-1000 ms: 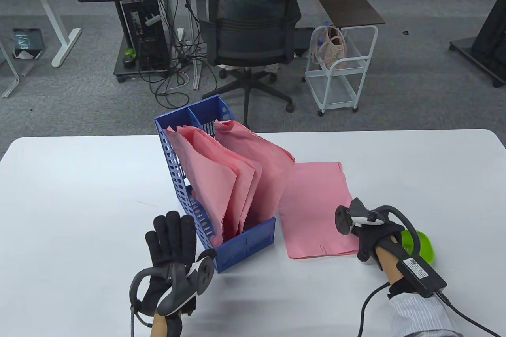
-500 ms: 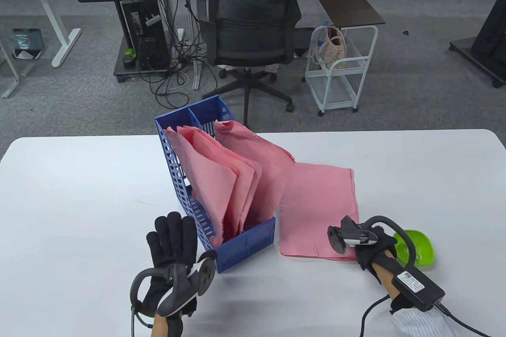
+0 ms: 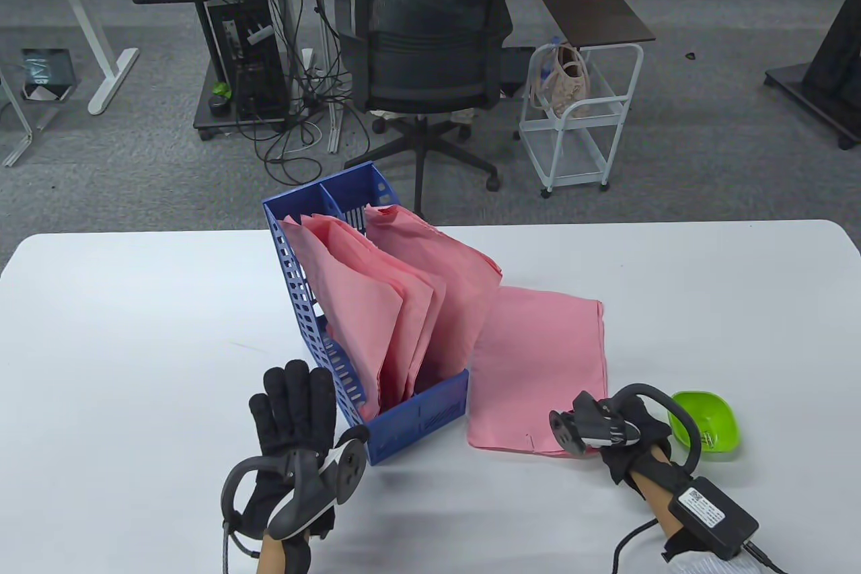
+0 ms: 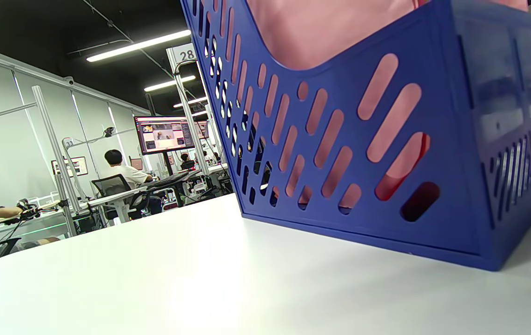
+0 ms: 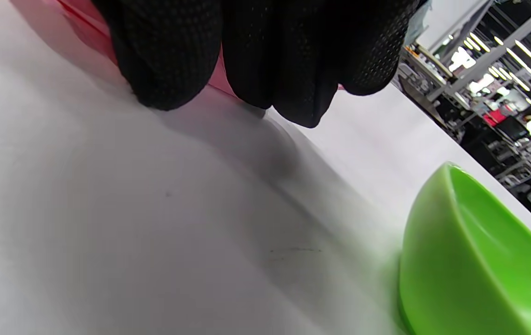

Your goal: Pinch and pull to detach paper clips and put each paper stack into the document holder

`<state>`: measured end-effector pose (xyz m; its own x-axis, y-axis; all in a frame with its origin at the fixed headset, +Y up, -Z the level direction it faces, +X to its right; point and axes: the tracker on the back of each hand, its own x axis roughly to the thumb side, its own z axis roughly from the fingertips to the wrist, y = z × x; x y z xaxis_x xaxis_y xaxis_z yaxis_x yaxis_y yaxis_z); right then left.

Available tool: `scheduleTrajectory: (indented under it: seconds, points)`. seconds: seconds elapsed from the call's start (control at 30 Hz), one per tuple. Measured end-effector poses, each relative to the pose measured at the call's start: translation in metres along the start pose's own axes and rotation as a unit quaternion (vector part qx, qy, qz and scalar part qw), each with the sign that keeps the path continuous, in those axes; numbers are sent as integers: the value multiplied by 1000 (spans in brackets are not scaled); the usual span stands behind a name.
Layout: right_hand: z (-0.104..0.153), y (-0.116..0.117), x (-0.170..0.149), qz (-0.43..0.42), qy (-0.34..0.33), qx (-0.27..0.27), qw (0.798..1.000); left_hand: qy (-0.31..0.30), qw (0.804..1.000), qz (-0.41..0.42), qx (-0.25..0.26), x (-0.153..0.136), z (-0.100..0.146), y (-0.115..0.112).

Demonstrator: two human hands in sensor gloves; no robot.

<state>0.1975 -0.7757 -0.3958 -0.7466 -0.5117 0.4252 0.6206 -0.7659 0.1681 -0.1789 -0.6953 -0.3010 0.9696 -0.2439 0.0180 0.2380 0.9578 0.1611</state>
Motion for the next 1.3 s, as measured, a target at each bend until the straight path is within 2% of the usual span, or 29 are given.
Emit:
scheduleTrajectory:
  seconds: [0.17,0.3,0.5,0.67,0.73,0.83,0.93,1.1,1.3]
  points:
    - [10,-4,-4,-30,-13,-43,999,-1,1000,4,4,0,0,1]
    - [24,-13,-16,-71,2,-84,994,-7,1000,-1,14,4,1,6]
    - [55,-38,-44,-170,13,-173,970,-24,999,-5,28,15,2,20]
    - [82,-56,-70,-290,-11,-229,929,-32,998,14,52,24,-3,48]
    - [91,-61,-78,-335,-23,-251,908,-10,998,26,58,28,-7,66]
    - [102,-65,-87,-395,-46,-274,875,-20,997,66,-21,35,-15,90]
    - [114,-70,-97,-439,-68,-303,843,-67,989,129,-37,44,-23,107]
    - [137,-76,-110,-472,-94,-354,802,-102,968,229,-19,51,-32,109]
    - [159,-82,-118,-491,-138,-398,762,-143,947,286,-23,57,-38,98]
